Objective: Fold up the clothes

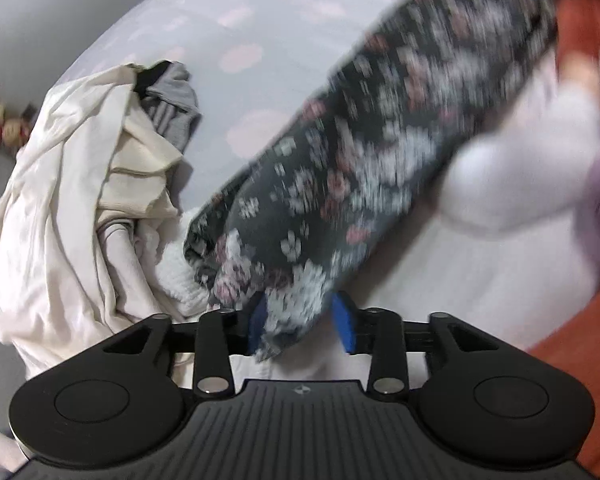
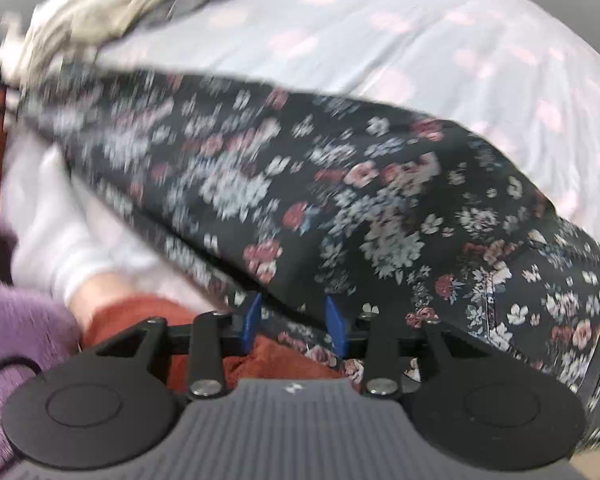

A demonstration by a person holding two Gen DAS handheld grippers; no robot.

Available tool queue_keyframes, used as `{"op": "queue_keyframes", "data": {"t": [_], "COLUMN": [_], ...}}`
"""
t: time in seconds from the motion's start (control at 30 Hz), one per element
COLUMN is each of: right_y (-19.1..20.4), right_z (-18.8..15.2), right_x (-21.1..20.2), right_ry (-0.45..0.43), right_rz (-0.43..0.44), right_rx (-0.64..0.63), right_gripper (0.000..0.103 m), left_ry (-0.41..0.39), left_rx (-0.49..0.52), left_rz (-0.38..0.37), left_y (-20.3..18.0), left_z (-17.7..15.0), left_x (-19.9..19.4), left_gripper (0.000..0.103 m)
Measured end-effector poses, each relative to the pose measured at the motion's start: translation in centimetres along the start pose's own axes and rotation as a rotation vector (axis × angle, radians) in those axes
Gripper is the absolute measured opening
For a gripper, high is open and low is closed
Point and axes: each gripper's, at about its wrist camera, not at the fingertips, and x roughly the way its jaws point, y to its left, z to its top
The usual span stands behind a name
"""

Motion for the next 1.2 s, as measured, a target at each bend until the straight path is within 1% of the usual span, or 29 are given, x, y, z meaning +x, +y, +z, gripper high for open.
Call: {"op": "queue_keyframes", "data": {"t": [0.2, 0.27, 0.3, 0.4, 0.5, 0.6, 0.7, 0.77, 0.8, 0.87, 1.0, 1.17, 1.2], "right_y": [-1.4, -1.7, -1.8, -2.2, -2.7, -3.0, -3.1, -3.2, -3.3, -3.4, -3.7, -3.9, -3.9], "right_z": [-1.4, -1.6, -1.6, -1.9, -2.1, -2.3, -2.3, -2.3, -2.4, -2.5, -2.6, -2.7, -2.7], "right_x": [-1.0, -0.8, -0.7, -0.5, -0.3, -0.1, 0.1, 0.1, 0.1, 0.0, -0.1, -0.2, -0.2], "right_ry": [-0.139, -0.154, -0.161, -0.183, -0.205, -0.224, -0.227, -0.229, -0.233, -0.24, -0.248, -0.259, -0.262], "right_rz": [-0.054, -0.05, -0.048, -0.041, -0.035, -0.029, -0.02, -0.014, -0.011, -0.003, 0.013, 0.019, 0.018], "right_rx": [0.165, 0.188, 0.199, 0.233, 0.267, 0.297, 0.299, 0.302, 0.305, 0.314, 0.33, 0.336, 0.337], "right_gripper": [0.041, 0.042, 0.042, 0.042, 0.042, 0.042, 0.042, 0.042, 0.042, 0.042, 0.042, 0.042, 0.042], "left_ry": [-0.034, -0.018, -0.011, 0.007, 0.039, 0.06, 0.05, 0.03, 0.019, -0.01, -0.112, -0.218, -0.229], "left_rx": [-0.364, -0.479, -0.512, -0.534, -0.504, -0.466, -0.484, -0.47, -0.458, -0.438, -0.443, -0.506, -0.521], "left_rz": [0.02, 0.026, 0.028, 0.034, 0.058, 0.116, 0.152, 0.184, 0.201, 0.226, 0.263, 0.308, 0.313], "left_y": [5.3, 6.7, 7.1, 7.3, 6.3, 5.1, 4.7, 4.2, 3.9, 3.4, 3.0, 4.2, 4.6], "left_z": [1.6, 1.5, 1.4, 1.3, 1.4, 1.5, 1.3, 1.3, 1.3, 1.3, 1.3, 2.0, 2.2], "left_x": [0.9, 1.6, 2.2, 3.9, 5.4, 6.9, 7.4, 6.9, 6.6, 5.7, 2.8, 1.0, 1.0], "left_gripper": [0.041, 0.033, 0.029, 0.027, 0.027, 0.027, 0.027, 0.022, 0.016, 0.015, 0.015, 0.015, 0.015]}}
